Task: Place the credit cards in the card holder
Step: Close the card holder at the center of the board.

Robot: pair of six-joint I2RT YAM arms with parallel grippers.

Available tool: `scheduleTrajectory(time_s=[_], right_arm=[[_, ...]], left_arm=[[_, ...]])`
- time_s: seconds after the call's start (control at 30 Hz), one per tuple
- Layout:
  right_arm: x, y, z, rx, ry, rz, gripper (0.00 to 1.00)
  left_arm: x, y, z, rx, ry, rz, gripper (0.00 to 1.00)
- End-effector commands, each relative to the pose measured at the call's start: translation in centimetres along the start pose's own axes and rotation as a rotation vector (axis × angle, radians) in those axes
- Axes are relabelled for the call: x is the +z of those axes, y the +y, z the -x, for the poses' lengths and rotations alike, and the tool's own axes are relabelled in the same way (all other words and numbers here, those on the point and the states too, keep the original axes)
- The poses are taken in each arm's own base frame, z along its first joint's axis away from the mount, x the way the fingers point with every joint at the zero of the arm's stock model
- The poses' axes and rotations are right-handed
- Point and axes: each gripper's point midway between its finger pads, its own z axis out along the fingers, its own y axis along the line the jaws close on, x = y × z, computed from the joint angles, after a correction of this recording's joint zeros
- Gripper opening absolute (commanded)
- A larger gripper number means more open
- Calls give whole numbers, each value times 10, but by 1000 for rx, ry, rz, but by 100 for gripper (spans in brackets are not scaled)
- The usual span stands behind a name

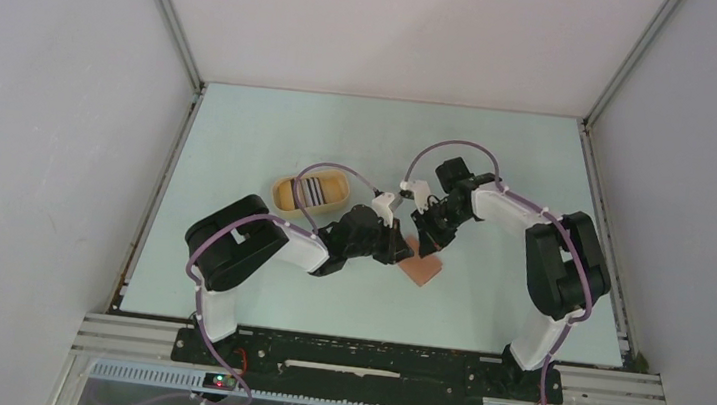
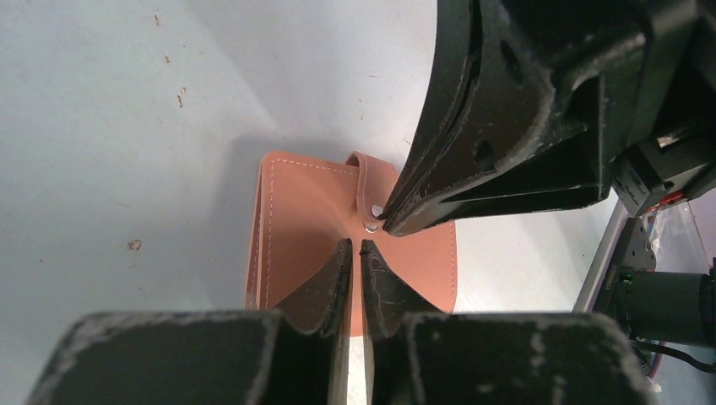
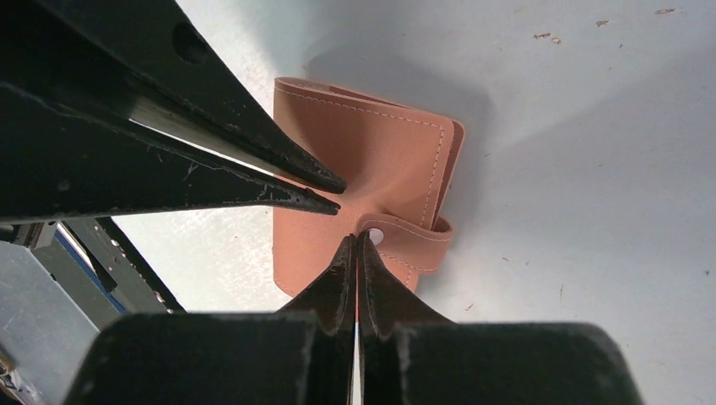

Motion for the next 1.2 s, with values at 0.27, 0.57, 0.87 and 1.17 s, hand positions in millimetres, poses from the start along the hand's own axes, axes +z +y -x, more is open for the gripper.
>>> scheduleTrajectory(time_s=[0.27, 0.57, 0.87, 1.17], right_arm=[[3, 7, 2, -58, 9, -15, 0], [12, 0, -6, -49, 60, -50, 0], [20, 0, -11, -20, 93, -29, 0], [27, 0, -15, 2, 124, -14, 0]], left_arm=[[-3, 4, 0, -10, -15, 1, 11], [-4, 5, 1, -14, -19, 4, 11], [-4, 5, 0, -14, -18, 2, 11], [-4, 4, 0, -15, -19, 0, 11]])
